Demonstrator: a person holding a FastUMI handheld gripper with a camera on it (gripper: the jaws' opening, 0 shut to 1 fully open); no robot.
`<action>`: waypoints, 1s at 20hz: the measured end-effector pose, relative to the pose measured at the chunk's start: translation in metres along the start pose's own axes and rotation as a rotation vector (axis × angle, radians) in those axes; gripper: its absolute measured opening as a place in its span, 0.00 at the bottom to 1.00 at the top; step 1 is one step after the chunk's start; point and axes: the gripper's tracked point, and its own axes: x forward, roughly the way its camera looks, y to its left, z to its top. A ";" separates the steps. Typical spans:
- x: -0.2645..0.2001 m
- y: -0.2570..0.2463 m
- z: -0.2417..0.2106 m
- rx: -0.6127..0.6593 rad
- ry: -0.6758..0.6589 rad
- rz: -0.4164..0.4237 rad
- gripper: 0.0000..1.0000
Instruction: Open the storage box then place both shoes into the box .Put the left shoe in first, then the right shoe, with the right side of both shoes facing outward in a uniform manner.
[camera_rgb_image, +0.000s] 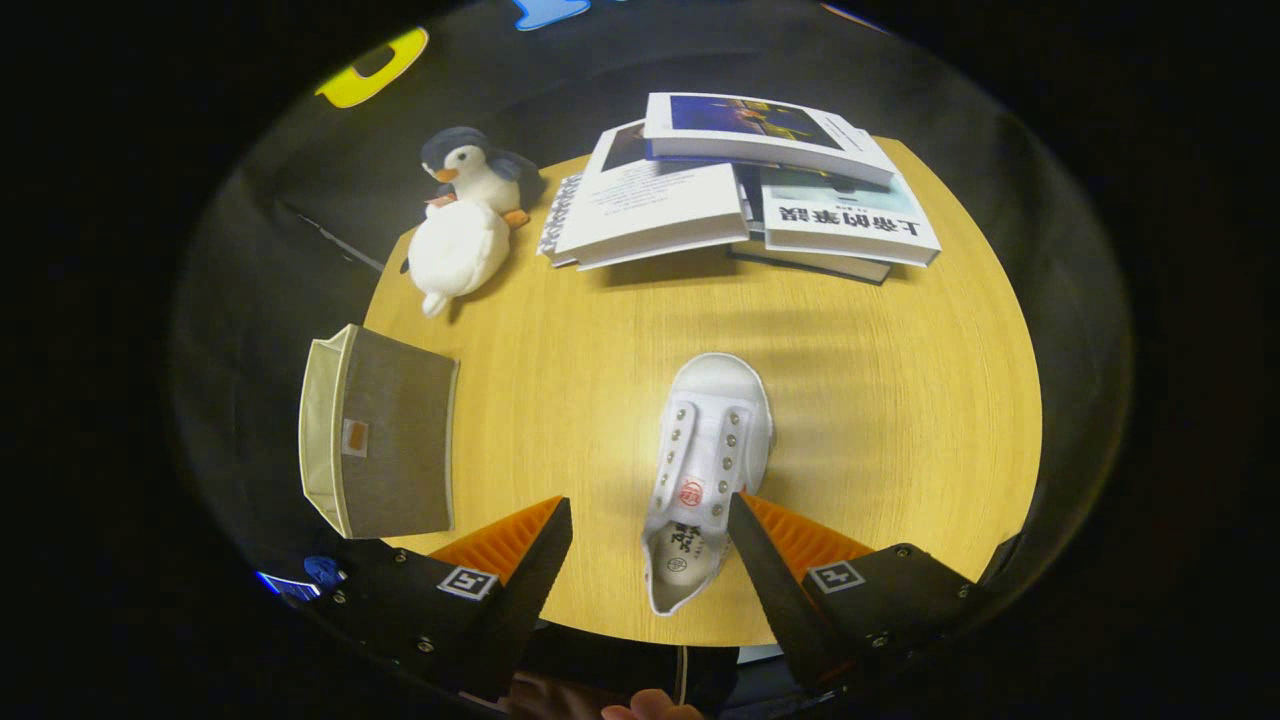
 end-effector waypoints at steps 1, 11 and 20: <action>0.003 -0.006 -0.005 0.009 0.010 -0.003 0.97; 0.038 -0.040 -0.034 0.033 0.101 -0.045 0.97; 0.073 -0.054 -0.034 -0.054 0.168 -0.101 0.86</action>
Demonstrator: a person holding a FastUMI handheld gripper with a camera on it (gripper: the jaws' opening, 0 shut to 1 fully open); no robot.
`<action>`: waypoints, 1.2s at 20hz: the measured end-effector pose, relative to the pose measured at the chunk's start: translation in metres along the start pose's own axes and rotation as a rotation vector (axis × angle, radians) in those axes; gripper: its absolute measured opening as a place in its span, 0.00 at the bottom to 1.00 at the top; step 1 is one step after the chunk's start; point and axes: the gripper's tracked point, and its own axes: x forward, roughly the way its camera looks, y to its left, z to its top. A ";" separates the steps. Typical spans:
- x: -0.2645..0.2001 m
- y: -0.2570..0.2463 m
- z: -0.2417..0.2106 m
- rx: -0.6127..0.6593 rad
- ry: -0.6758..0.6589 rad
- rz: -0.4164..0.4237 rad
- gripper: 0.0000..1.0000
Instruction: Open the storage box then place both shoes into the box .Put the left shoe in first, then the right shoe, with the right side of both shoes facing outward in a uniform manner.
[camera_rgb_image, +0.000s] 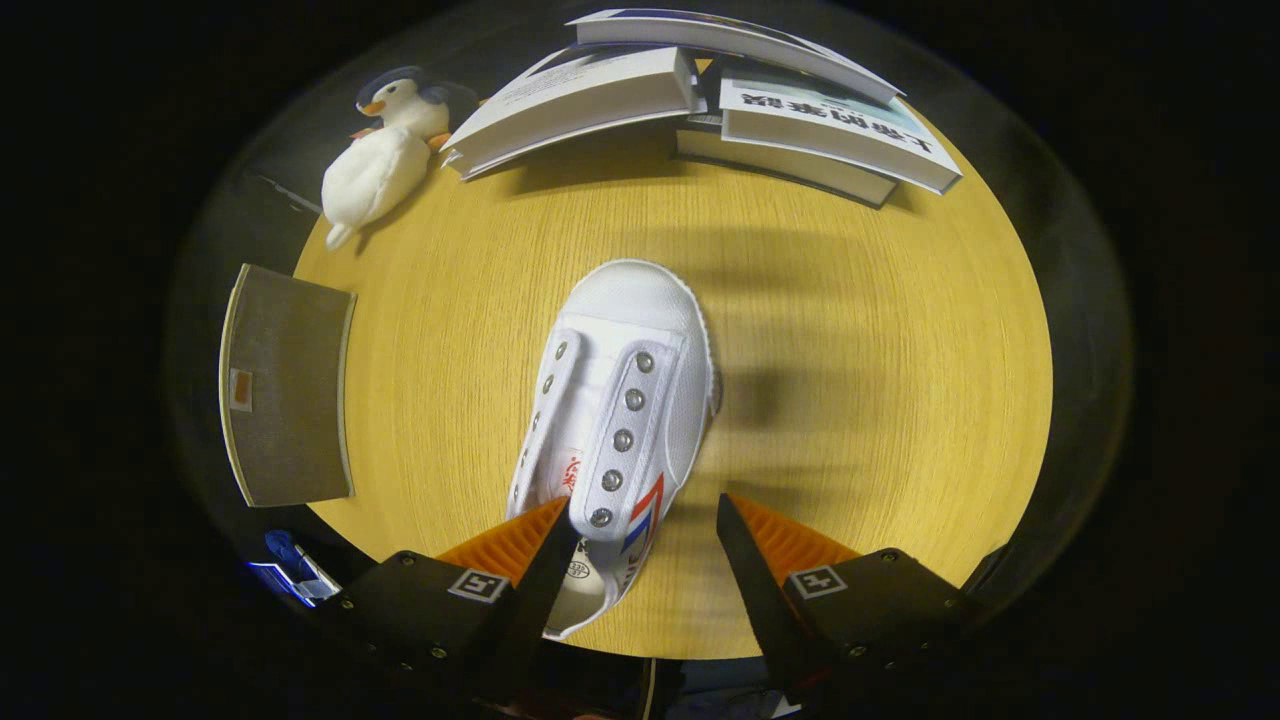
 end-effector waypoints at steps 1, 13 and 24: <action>-0.001 0.002 0.004 -0.015 0.000 0.002 0.85; -0.019 0.008 0.003 -0.105 -0.026 -0.080 0.07; -0.029 0.031 -0.014 -0.162 0.037 -0.045 0.07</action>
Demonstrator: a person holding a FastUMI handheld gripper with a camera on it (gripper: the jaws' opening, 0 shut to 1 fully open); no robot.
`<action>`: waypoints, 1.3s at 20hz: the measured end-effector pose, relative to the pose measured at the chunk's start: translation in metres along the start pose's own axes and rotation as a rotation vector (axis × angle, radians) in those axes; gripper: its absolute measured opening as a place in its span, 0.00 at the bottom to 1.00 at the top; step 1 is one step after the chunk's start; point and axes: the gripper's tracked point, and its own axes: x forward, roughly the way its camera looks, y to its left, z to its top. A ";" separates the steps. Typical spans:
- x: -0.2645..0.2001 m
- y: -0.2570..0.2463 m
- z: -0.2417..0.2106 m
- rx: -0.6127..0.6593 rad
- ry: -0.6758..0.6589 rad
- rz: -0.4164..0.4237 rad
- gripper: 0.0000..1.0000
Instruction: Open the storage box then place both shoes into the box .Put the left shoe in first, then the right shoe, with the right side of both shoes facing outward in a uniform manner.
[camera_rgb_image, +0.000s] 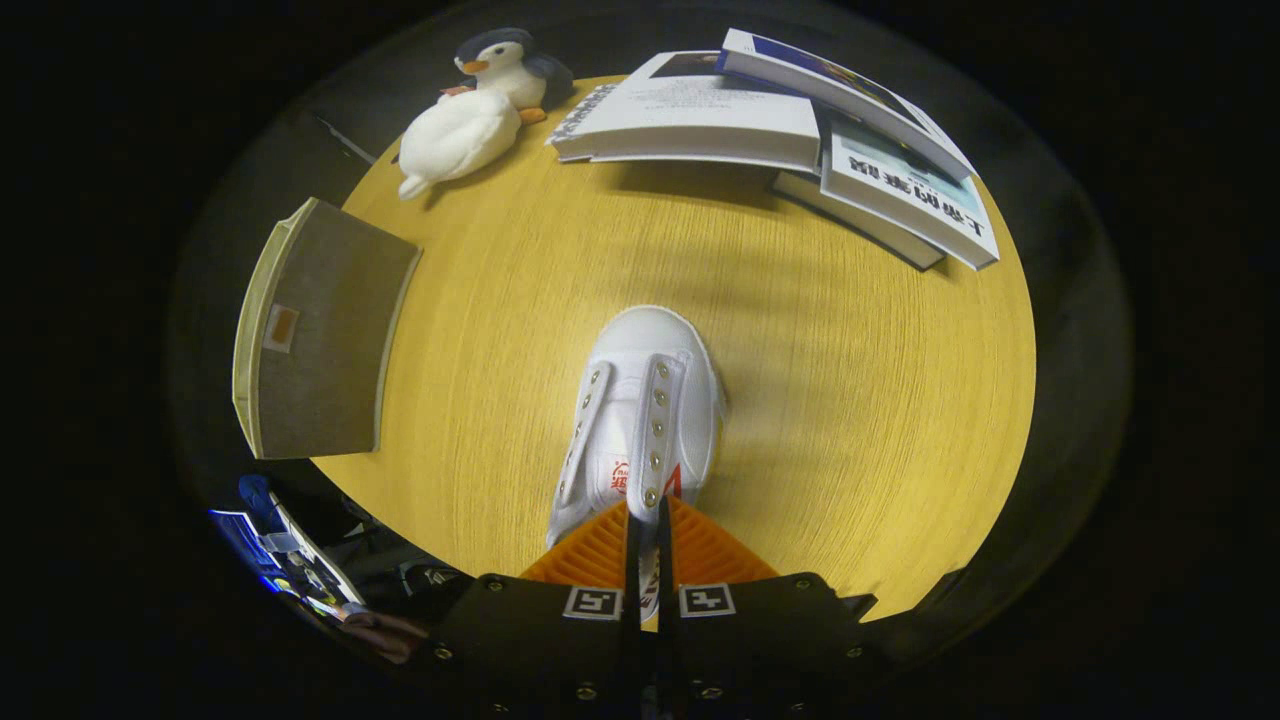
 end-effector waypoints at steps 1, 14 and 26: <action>0.008 -0.007 -0.006 0.008 0.008 -0.019 0.07; 0.036 -0.019 -0.009 -0.145 0.021 -0.126 0.53; -0.005 0.008 0.003 0.020 -0.036 0.037 0.00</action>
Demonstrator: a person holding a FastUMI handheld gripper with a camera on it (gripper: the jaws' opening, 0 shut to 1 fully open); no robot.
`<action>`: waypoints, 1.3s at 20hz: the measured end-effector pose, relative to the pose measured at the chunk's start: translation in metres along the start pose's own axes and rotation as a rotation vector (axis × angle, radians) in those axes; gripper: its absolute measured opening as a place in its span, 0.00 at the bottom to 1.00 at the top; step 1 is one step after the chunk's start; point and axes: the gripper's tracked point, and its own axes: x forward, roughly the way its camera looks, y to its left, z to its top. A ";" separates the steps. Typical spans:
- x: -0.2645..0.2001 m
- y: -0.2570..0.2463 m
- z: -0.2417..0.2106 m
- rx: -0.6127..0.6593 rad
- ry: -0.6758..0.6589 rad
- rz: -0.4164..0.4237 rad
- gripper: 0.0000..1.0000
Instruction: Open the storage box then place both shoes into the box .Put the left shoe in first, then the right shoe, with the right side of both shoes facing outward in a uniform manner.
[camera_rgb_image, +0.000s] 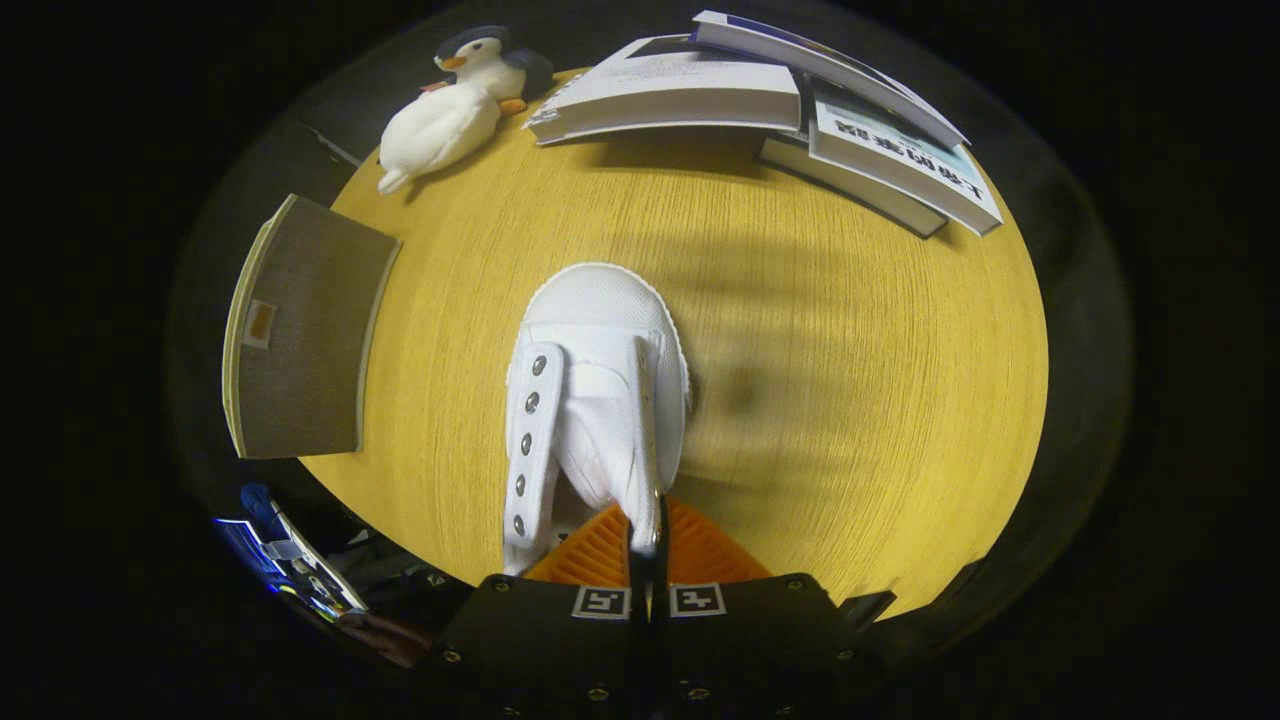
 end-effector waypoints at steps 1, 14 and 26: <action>-0.012 0.006 0.007 -0.015 -0.017 0.004 0.00; -0.136 0.180 0.098 -0.250 -0.182 0.158 0.00; -0.047 0.363 0.135 -0.384 -0.044 0.204 0.00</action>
